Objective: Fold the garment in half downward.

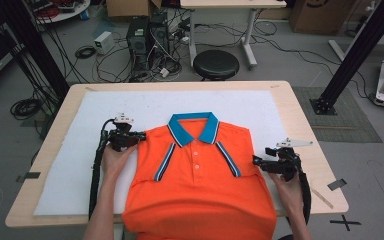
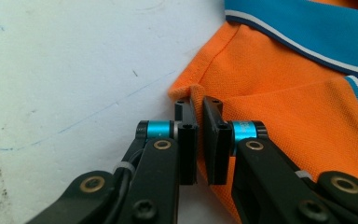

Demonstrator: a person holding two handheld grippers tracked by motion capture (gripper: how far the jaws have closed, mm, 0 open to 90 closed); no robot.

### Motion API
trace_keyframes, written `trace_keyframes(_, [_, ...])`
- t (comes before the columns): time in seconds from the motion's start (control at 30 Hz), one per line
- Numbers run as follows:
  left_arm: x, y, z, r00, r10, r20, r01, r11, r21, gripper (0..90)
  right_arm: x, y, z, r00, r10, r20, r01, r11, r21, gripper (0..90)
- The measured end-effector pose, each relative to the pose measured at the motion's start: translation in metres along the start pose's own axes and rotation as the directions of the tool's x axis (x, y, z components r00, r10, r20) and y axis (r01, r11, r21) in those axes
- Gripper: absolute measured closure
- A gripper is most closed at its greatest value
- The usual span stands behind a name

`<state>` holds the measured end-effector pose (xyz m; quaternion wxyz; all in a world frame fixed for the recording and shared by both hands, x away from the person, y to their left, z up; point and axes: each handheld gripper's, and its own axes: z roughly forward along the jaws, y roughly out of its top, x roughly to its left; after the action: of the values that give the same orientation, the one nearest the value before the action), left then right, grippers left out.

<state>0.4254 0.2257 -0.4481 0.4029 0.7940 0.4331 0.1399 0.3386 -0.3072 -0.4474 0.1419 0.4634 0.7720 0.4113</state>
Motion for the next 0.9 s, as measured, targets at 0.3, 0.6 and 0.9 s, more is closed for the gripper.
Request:
trace_keyframes(0.3, [0.000,0.000,0.000,1.0000,0.007,-0.004,-0.007,1.0000,-0.002,84.8,-0.019,0.030,0.012,0.9985,0.055,0.002,-0.055,0.9984,-0.011,34.3])
trace_keyframes(0.6, [-0.001,-0.001,0.000,1.0000,0.006,-0.004,-0.006,1.0000,-0.006,84.8,-0.043,0.074,0.062,0.9973,0.070,-0.020,-0.069,0.9964,0.050,35.0])
trace_keyframes(0.9, [-0.001,-0.001,0.000,0.9999,0.013,-0.005,-0.013,0.9999,0.000,84.7,-0.041,0.073,0.081,0.9993,0.028,0.026,-0.030,0.9953,0.092,34.8])
